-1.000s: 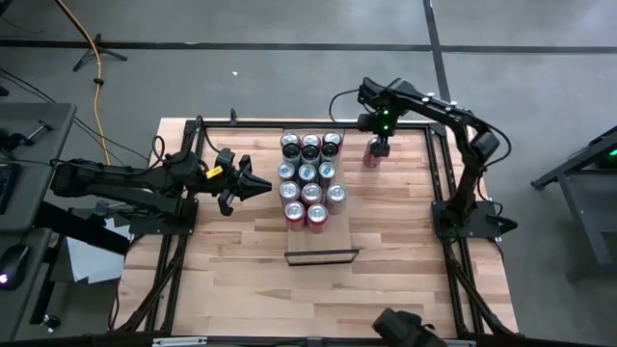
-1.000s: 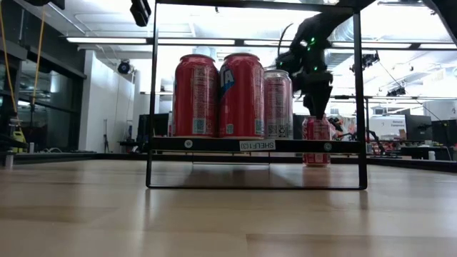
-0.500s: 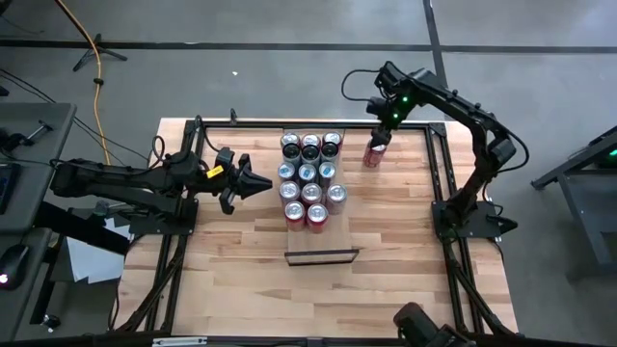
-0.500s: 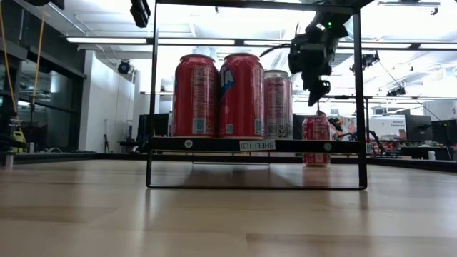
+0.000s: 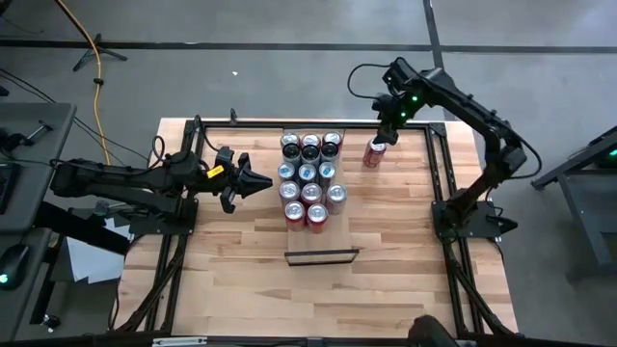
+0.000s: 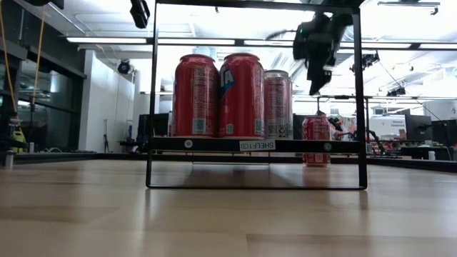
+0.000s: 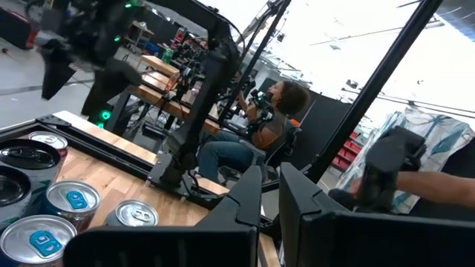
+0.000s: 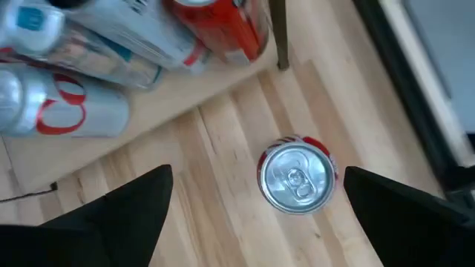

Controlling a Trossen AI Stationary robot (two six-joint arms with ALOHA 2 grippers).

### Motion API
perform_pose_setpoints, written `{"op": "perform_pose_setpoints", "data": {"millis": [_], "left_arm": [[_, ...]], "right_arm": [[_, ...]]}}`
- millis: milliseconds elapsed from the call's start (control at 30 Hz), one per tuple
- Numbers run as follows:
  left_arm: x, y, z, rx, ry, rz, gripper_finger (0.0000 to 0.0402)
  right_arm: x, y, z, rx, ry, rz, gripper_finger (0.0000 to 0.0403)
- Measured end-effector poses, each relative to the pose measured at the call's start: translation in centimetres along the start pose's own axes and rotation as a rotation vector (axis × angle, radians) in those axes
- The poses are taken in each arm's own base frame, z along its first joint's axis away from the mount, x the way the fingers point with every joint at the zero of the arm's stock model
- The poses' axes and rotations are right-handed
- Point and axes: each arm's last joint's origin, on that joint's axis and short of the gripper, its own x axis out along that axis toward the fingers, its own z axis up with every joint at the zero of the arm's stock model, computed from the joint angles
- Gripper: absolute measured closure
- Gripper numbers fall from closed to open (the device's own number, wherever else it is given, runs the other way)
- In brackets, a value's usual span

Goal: Place canned beverage on shelf
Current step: Stack the red soda can on the top of the red soda can

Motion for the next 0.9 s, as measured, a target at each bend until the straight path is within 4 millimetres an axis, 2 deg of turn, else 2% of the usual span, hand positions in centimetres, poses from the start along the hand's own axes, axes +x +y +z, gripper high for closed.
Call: {"op": "perform_pose_setpoints", "data": {"millis": [167,300,400,533,900], "left_arm": [[0.0,0.0,0.0,0.000,0.000,0.000,0.0402],[0.0,0.0,0.0,-0.001,0.000,0.000,0.0402],[0.0,0.0,0.0,-0.001,0.001,0.000,0.0402],[0.0,0.0,-0.1,-0.001,0.010,-0.001,0.0401],[0.0,0.2,-0.4,-0.001,0.043,0.005,0.0402]], "right_arm": [[-1.9,2.5,-0.3,-0.129,-0.038,-0.066,0.0021],[-1.1,3.3,0.1,-0.317,0.037,-0.147,0.0021],[0.3,3.0,0.6,-0.399,0.104,-0.162,0.0021],[2.3,2.1,1.0,-0.397,0.187,-0.179,0.0021],[3.1,-0.5,1.1,-0.349,0.197,-0.204,0.0023]]}}
